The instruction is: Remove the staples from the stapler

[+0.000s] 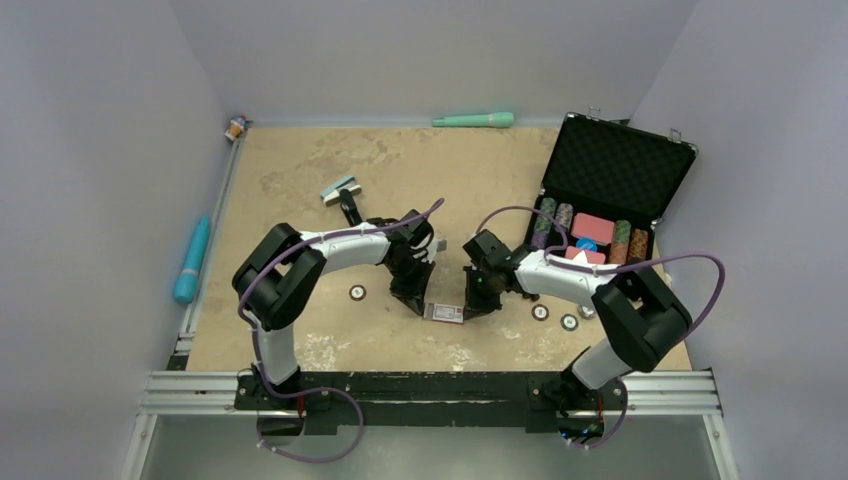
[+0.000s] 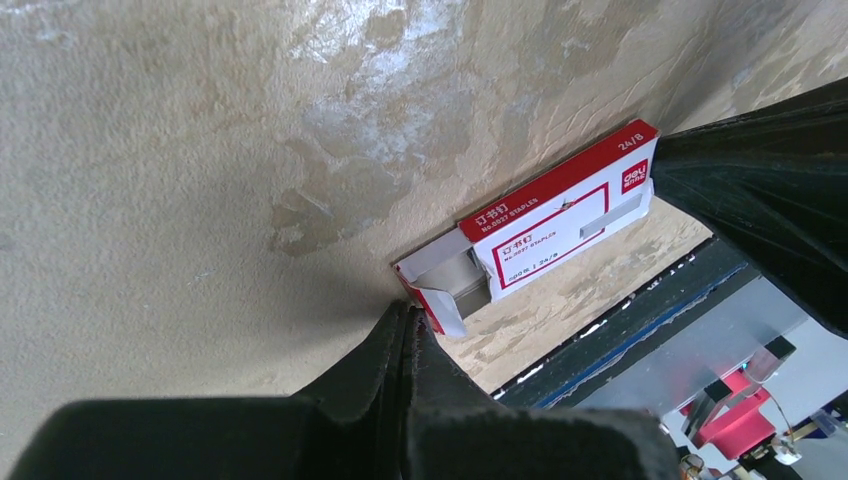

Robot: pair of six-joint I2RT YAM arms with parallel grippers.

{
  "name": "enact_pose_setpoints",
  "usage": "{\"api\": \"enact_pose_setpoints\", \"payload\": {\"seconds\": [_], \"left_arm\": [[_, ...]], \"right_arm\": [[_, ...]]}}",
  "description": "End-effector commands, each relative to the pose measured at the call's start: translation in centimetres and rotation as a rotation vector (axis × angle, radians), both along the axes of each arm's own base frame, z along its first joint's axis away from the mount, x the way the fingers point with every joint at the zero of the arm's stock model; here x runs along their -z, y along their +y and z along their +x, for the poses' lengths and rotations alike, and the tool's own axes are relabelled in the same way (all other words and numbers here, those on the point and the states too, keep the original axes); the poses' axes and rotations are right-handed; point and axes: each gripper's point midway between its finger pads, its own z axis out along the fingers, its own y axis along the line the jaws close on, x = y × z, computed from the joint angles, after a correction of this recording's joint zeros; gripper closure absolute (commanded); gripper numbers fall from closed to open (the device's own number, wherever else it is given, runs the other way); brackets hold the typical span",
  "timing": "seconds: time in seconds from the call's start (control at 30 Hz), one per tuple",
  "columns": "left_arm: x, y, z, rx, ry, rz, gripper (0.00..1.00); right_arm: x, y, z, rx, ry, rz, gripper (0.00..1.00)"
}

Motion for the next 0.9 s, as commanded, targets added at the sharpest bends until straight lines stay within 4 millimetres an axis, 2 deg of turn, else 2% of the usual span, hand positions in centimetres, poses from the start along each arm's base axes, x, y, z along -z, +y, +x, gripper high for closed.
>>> {"api": "enact_pose_setpoints", "payload": {"seconds": [0.0, 0.87], "left_arm": [[-0.2, -0.8, 0.2, 0.031, -0.018, -0.043, 1.00], [-0.6, -0.9, 0.3, 0.034, -0.025, -0.055, 1.00]], "right_arm": [[-0.4, 0.5, 0.8, -0.022, -0.026, -0.010, 1.00], [-0.6, 2.3, 1.4, -0.066, -0.025, -0.018, 1.00]]}}
